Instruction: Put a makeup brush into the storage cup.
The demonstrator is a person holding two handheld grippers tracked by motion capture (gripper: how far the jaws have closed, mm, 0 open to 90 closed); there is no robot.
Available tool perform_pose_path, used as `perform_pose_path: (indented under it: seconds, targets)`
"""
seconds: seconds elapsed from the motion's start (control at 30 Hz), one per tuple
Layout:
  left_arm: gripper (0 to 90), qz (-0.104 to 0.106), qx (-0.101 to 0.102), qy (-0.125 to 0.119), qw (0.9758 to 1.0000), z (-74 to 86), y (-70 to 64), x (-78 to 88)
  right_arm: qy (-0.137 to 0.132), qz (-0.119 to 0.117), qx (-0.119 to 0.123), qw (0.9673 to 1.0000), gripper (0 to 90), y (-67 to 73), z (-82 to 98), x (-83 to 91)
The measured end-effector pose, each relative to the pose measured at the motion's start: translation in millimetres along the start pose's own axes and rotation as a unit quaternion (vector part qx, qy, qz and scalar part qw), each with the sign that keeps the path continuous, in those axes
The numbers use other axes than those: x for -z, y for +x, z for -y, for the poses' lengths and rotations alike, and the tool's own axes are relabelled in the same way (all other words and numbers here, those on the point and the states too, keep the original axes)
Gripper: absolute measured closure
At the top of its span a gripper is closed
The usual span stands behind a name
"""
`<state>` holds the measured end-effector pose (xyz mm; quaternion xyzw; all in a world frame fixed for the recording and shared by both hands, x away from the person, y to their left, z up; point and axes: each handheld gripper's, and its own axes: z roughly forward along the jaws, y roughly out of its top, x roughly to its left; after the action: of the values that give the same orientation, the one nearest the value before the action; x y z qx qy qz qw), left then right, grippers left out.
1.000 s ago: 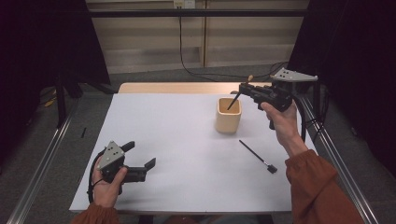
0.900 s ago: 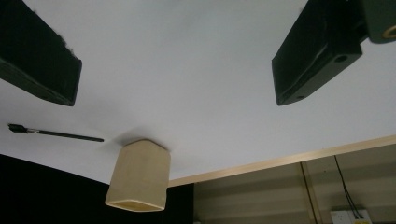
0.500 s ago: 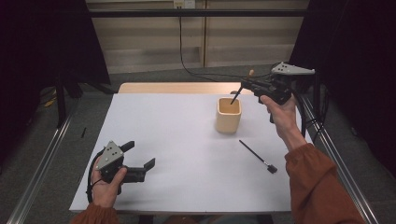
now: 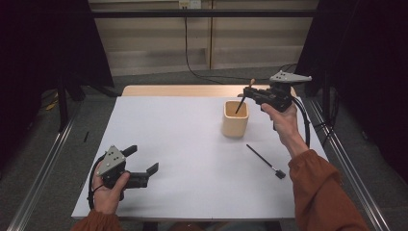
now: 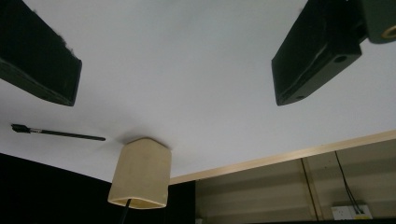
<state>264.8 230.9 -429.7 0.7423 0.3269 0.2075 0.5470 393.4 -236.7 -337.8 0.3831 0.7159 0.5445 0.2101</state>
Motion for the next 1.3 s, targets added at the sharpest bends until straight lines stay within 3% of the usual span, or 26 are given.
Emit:
perform_pose_path:
  seconds: [0.97, 1.3]
  targets:
    - [1.2, 0.000, -0.005, 0.000, 1.0000, -0.8, -0.4, -0.5, 0.036, 0.005, 0.001, 0.9993, 84.0, -1.4, 25.8, -14.1]
    - [1.1, 0.001, -0.004, 0.000, 1.0000, -0.7, 0.0, -1.5, 0.044, 0.004, -0.012, 0.9990, 84.0, -3.5, 39.0, -20.2]
